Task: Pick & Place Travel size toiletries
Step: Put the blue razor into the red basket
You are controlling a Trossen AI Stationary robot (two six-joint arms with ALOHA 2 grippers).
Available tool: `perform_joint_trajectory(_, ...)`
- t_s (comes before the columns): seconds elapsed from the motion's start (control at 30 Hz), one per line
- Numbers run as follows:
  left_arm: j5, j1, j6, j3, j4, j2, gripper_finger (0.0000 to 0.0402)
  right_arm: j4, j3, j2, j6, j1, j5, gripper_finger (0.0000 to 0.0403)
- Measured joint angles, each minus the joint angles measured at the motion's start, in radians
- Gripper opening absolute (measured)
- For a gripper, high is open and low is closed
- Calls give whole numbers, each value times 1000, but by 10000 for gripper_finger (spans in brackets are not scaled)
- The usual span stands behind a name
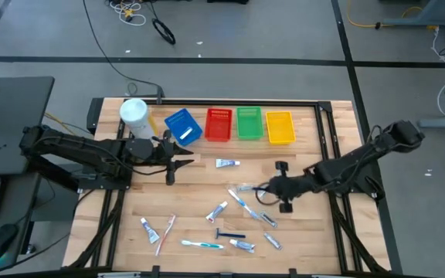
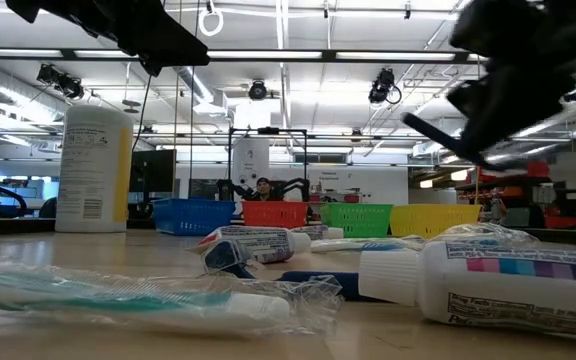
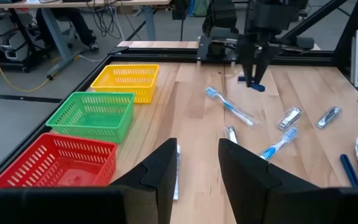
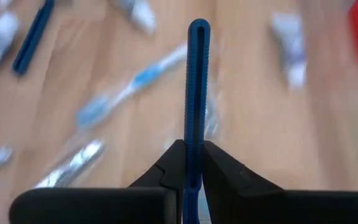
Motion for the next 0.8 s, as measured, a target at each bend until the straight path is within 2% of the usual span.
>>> perform_joint_trajectory(0.23, -2, 0, -6, 1, 17, 42, 127, 201, 1, 67, -206, -159, -35, 45)
perform_joint_trajectory(0.4, -3, 0, 81, 1, 102, 140, 129, 298, 1, 135, -276, -224, -64, 45)
perform_joint_trajectory(0.7, 14, 16, 136, 1, 388, 353, 168, 467, 1, 161, -305, -282, -58, 45)
perform_joint_trajectory(0.8, 23, 31, 140, 1, 493, 428, 187, 583, 1, 163, -330, -303, -41, 45)
